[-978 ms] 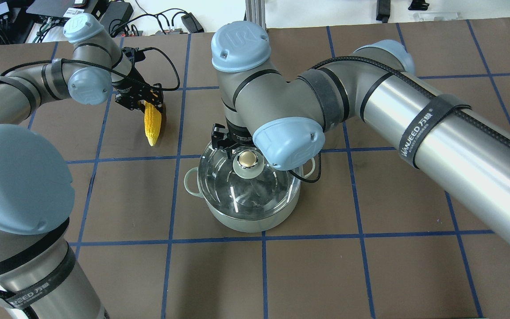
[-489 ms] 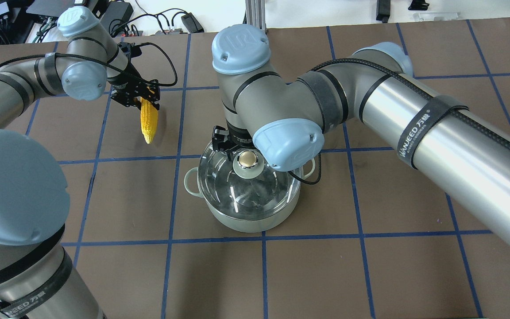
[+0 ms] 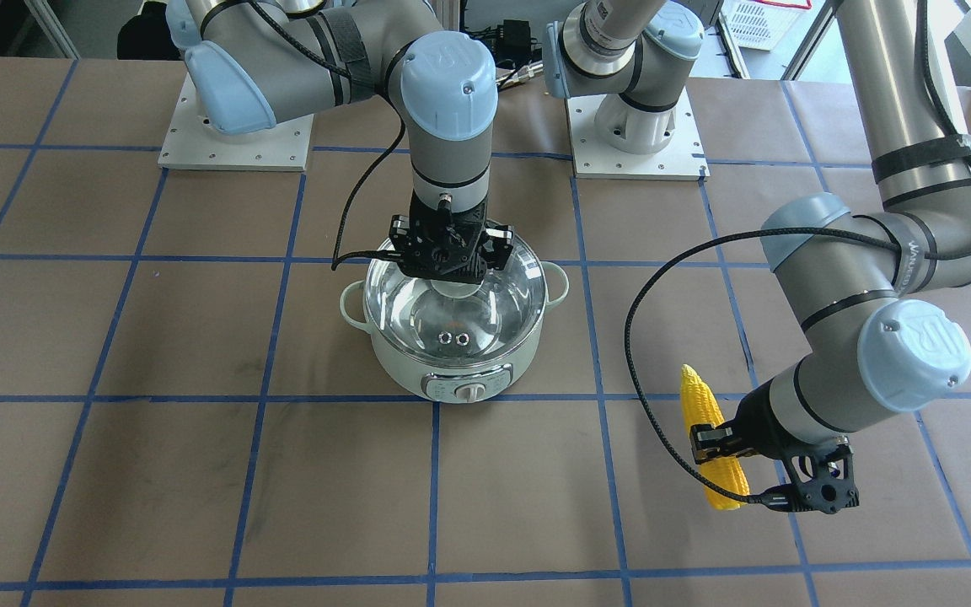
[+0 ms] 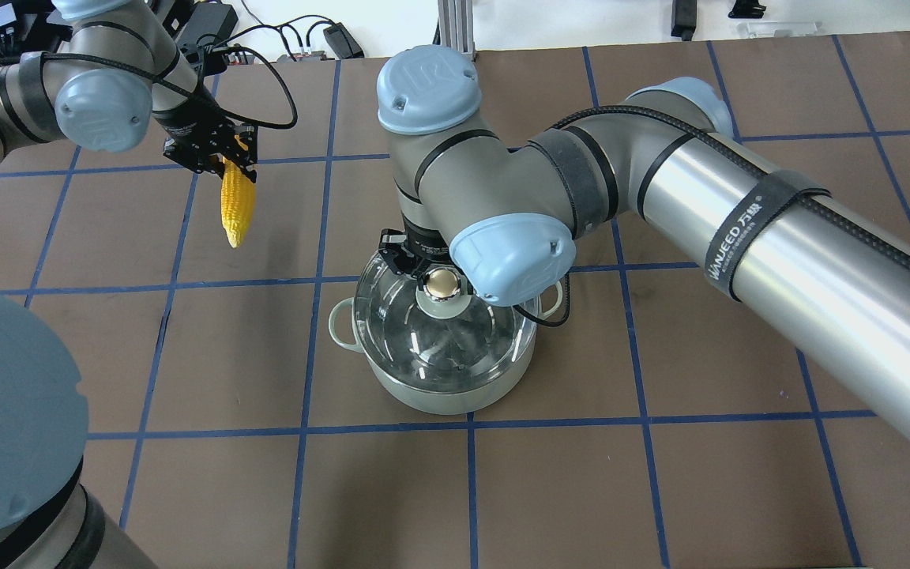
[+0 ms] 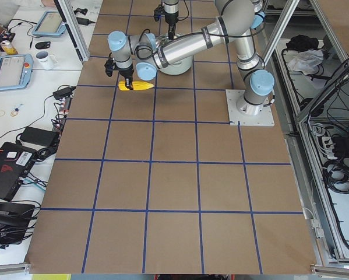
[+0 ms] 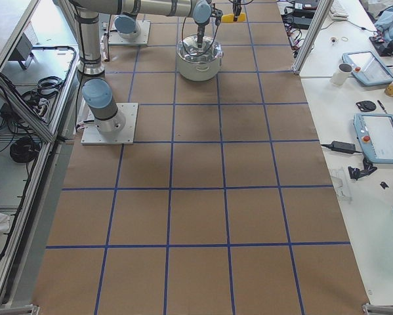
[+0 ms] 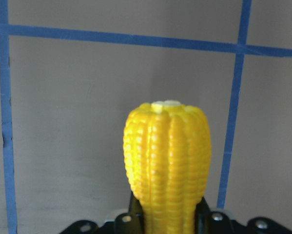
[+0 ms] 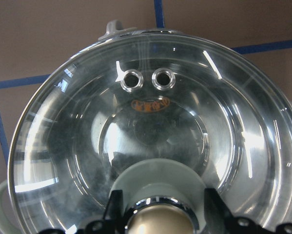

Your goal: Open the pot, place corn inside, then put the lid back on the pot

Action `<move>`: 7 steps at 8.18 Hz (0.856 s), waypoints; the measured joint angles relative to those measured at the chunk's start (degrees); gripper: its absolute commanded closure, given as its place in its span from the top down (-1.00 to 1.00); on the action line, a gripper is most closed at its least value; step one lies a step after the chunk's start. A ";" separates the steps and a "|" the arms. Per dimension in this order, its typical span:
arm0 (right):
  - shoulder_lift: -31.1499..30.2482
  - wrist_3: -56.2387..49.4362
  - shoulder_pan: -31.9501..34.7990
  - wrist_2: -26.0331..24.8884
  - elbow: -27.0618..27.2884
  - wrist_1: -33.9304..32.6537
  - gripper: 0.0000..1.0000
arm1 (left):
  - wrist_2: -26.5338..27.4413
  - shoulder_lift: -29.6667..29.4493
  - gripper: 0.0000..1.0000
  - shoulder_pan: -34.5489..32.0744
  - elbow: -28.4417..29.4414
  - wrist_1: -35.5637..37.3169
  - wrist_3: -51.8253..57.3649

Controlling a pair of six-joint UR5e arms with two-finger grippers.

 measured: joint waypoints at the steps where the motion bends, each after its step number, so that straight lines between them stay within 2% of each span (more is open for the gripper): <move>1: 0.03 -0.01 0.01 0.04 0.00 -0.13 -0.35 | 0.51 1.01 -1.00 -0.12 -0.01 -0.72 0.01; 2: 0.05 -0.02 0.01 0.06 -0.01 -0.21 -0.49 | 0.82 2.45 -1.00 -0.38 -0.01 -2.33 0.01; 4: 0.09 0.02 -0.06 0.10 0.00 -0.35 -0.92 | 0.99 4.58 -1.00 -0.48 -0.05 -4.79 0.01; 7: 0.05 -0.05 -0.17 2.70 -1.12 0.24 -1.00 | 0.90 5.25 -1.00 -0.83 -0.06 -5.48 -0.38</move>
